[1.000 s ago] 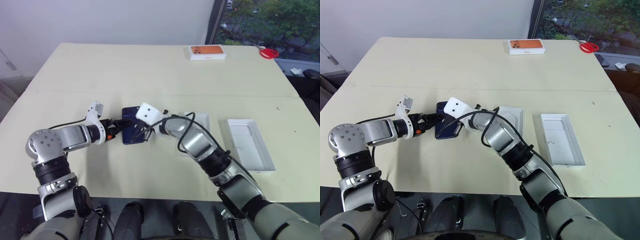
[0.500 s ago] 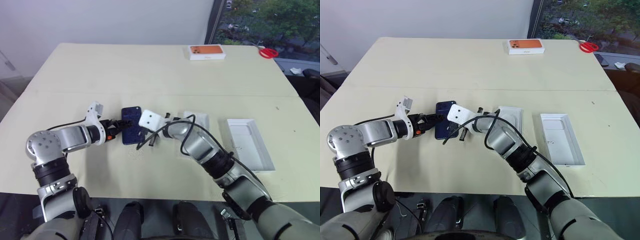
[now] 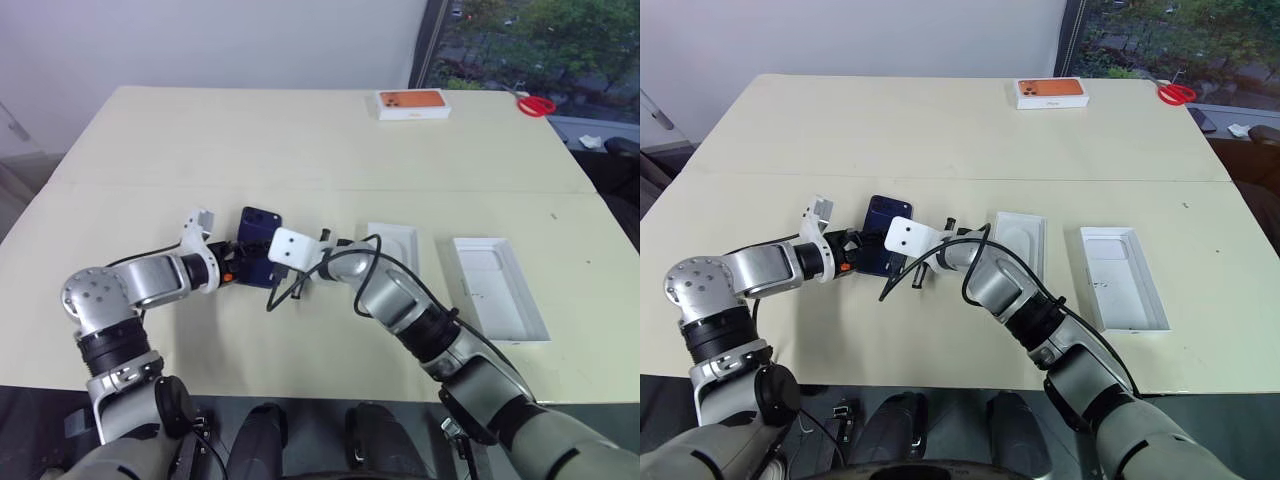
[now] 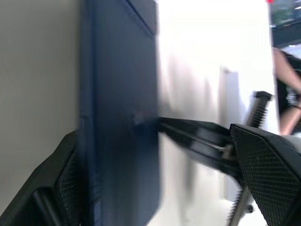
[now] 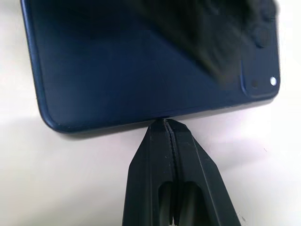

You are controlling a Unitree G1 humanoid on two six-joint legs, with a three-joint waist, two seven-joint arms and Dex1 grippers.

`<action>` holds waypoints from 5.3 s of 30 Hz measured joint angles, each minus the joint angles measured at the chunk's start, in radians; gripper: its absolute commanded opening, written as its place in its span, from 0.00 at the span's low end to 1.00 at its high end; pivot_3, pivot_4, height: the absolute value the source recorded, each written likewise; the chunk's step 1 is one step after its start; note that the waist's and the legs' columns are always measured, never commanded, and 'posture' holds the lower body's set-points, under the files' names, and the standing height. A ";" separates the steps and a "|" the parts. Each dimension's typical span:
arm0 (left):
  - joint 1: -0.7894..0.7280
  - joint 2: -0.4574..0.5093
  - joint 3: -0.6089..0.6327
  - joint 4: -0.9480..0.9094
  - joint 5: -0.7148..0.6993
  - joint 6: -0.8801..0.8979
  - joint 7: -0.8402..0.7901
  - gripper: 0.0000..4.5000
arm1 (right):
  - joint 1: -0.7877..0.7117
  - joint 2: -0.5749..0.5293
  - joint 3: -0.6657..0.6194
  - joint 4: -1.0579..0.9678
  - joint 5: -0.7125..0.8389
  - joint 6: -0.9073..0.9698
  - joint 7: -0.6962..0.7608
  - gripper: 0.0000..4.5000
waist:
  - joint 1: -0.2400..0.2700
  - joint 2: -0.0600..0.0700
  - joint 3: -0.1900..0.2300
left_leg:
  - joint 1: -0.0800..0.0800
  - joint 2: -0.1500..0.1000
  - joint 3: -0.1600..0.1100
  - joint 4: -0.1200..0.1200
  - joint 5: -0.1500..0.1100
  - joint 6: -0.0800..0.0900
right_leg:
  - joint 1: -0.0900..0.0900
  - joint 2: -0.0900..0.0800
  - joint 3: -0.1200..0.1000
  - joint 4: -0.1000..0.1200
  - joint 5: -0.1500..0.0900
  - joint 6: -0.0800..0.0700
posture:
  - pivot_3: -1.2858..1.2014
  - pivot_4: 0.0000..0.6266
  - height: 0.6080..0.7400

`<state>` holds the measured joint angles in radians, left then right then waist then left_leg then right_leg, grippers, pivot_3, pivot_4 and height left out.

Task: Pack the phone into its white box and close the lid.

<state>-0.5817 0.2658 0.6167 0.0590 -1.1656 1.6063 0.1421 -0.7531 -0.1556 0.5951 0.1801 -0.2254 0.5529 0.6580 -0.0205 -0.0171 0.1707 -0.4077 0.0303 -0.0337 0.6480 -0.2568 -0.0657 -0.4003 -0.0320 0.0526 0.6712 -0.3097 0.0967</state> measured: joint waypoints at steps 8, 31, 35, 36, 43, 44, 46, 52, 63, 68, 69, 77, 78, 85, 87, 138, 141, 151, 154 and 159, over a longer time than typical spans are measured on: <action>-0.010 -0.001 0.023 0.025 -0.023 0.000 0.037 1.00 | 0.006 0.000 -0.001 0.000 -0.007 -0.014 0.008 0.01 | -0.001 0.000 0.000 | 0.000 0.000 0.000 0.000 0.000 0.000 | 0.000 0.000 0.000 0.000 0.000 0.000 | 0.52 0.24 1.00; -0.024 0.011 0.087 0.060 -0.015 0.000 0.063 0.15 | 0.036 -0.030 -0.012 -0.058 -0.026 0.011 0.017 0.00 | 0.002 -0.001 0.000 | -0.001 0.000 0.000 -0.001 0.001 -0.001 | -0.001 0.000 0.000 0.000 0.000 0.000 | 0.52 0.24 1.00; -0.024 0.007 0.107 0.060 -0.024 0.000 0.071 0.09 | 0.050 -0.067 -0.032 -0.119 -0.025 0.062 0.027 0.00 | 0.002 -0.001 0.001 | -0.001 0.000 0.000 -0.001 0.001 -0.002 | -0.001 0.000 0.000 0.000 0.000 0.000 | 0.52 0.24 1.00; -0.025 0.006 0.108 0.060 -0.024 0.000 0.074 0.02 | 0.054 -0.079 -0.043 -0.136 -0.024 0.079 0.032 0.00 | 0.002 -0.001 0.001 | -0.001 0.000 0.000 -0.001 0.001 -0.002 | -0.001 0.000 0.000 0.000 0.000 0.000 | 0.52 0.24 1.00; -0.028 -0.012 0.114 0.060 -0.064 0.000 0.082 0.01 | 0.085 -0.213 -0.212 -0.456 0.082 0.280 0.127 0.00 | 0.005 -0.001 0.001 | -0.002 0.000 -0.001 -0.001 0.001 -0.002 | -0.002 0.000 0.000 0.000 0.000 0.000 | 0.52 0.24 1.00; -0.029 -0.013 0.114 0.060 -0.071 0.000 0.082 0.01 | 0.086 -0.228 -0.233 -0.482 0.096 0.299 0.135 0.00 | 0.005 -0.001 0.001 | -0.002 0.000 -0.001 -0.001 0.001 -0.002 | -0.002 0.000 0.000 0.000 0.000 0.000 | 0.52 0.24 1.00; -0.035 -0.023 0.114 0.060 -0.090 -0.001 0.084 0.01 | 0.095 -0.271 -0.283 -0.544 0.135 0.345 0.153 0.00 | 0.005 -0.001 0.001 | -0.002 0.000 -0.001 -0.001 0.001 -0.002 | -0.002 0.000 0.000 0.000 0.000 0.000 | 0.52 0.24 1.00; -0.055 -0.135 0.053 0.003 -0.197 -0.035 0.138 0.01 | 0.170 -0.444 -0.419 -0.654 0.223 0.416 0.197 0.00 | 0.011 -0.003 0.002 | -0.003 -0.002 -0.001 -0.001 0.001 -0.001 | 0.000 -0.001 0.000 -0.004 0.000 0.000 | 0.52 0.24 1.00; 0.039 -0.408 -0.308 -0.146 -0.145 -0.217 0.216 0.01 | 0.441 -0.700 -0.661 -0.671 0.310 0.346 0.231 0.00 | 0.003 -0.003 0.003 | 0.000 -0.002 0.002 0.000 0.000 0.000 | 0.003 0.002 0.002 -0.006 0.000 0.000 | 0.52 0.24 1.00; 0.032 -0.440 -0.384 -0.116 -0.128 -0.265 0.211 0.01 | 0.488 -0.741 -0.709 -0.646 0.322 0.310 0.220 0.00 | 0.008 -0.003 0.003 | 0.000 -0.002 0.002 -0.001 0.000 0.001 | 0.003 0.003 0.002 -0.006 0.000 0.000 | 0.52 0.24 1.00; 0.025 -0.438 -0.388 -0.097 -0.124 -0.273 0.211 0.01 | 0.495 -0.748 -0.714 -0.642 0.328 0.306 0.218 0.00 | 0.009 -0.004 0.003 | -0.001 -0.002 0.002 0.000 0.000 0.001 | 0.003 0.003 0.002 -0.006 0.000 0.000 | 0.52 0.24 1.00; 0.004 -0.433 -0.418 -0.007 -0.070 -0.329 0.237 0.01 | 0.499 -0.768 -0.724 -0.630 0.354 0.285 0.203 0.00 | 0.011 -0.004 0.003 | -0.001 -0.002 0.002 0.000 0.000 0.001 | 0.004 0.002 0.002 -0.007 0.000 0.000 | 0.52 0.24 1.00; 0.003 -0.433 -0.422 0.001 -0.066 -0.332 0.237 0.01 | 0.499 -0.768 -0.724 -0.630 0.357 0.284 0.202 0.00 | 0.011 -0.004 0.003 | -0.001 -0.002 0.002 0.000 0.000 0.001 | 0.004 0.003 0.002 -0.007 0.000 0.000 | 0.52 0.24 1.00; -0.004 -0.434 -0.444 0.020 -0.066 -0.339 0.236 0.01 | 0.505 -0.782 -0.724 -0.628 0.368 0.283 0.192 0.00 | 0.011 -0.004 0.003 | -0.001 -0.002 0.002 0.000 0.000 0.001 | 0.004 0.003 0.002 -0.007 0.000 0.000 | 0.52 0.24 1.00; -0.006 -0.434 -0.444 0.026 -0.068 -0.337 0.234 0.01 | 0.507 -0.788 -0.724 -0.628 0.369 0.282 0.190 0.00 | 0.011 -0.004 0.003 | -0.001 -0.002 0.002 0.000 0.000 0.001 | 0.004 0.003 0.002 -0.006 0.000 0.000 | 0.52 0.24 1.00; -0.098 0.261 -1.160 -0.236 0.685 -0.743 -0.728 0.01 | 0.512 -0.825 -0.485 -0.609 0.326 0.189 0.165 0.00 | 0.010 -0.002 0.003 | -0.001 -0.001 0.002 0.001 -0.001 0.003 | 0.005 0.003 0.001 -0.007 0.000 0.000 | 0.52 0.24 1.00; -0.109 0.224 -1.211 -0.188 0.753 -0.785 -0.783 0.01 | 0.516 -0.826 -0.461 -0.609 0.306 0.181 0.164 0.00 | 0.005 -0.002 0.003 | -0.001 0.000 0.003 0.001 -0.002 0.004 | 0.004 0.003 0.001 -0.006 0.000 0.000 | 0.52 0.24 1.00; -0.133 0.120 -1.231 -0.138 0.842 -0.791 -0.914 0.01 | 0.519 -0.823 -0.420 -0.619 0.277 0.176 0.170 0.00 | 0.008 -0.002 0.003 | -0.001 0.000 0.002 0.002 -0.002 0.004 | 0.004 0.004 0.001 -0.005 0.000 0.000 | 0.52 0.24 1.00; -0.130 0.105 -1.228 -0.138 0.849 -0.776 -0.928 0.01 | 0.520 -0.823 -0.421 -0.619 0.272 0.177 0.172 0.00 | 0.009 -0.002 0.003 | -0.001 0.000 0.002 0.002 -0.002 0.004 | 0.004 0.004 0.001 -0.005 0.000 0.000 | 0.52 0.24 1.00; -0.118 0.084 -1.226 -0.139 0.858 -0.756 -0.928 0.01 | 0.540 -0.825 -0.440 -0.628 0.272 0.181 0.186 0.00 | 0.010 -0.002 0.003 | -0.001 0.000 0.002 0.002 -0.002 0.004 | 0.005 0.004 0.001 -0.006 0.000 0.000 | 0.52 0.24 1.00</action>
<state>-0.6996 0.3493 -0.6089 -0.0796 -0.3071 0.8499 -0.7860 -0.2127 -0.9804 0.1551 -0.4478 0.0471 0.7337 0.8439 -0.0109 -0.0190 0.1737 -0.4083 0.0302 -0.0317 0.6503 -0.2585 -0.0615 -0.3957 -0.0281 0.0534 0.6657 -0.3099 0.0966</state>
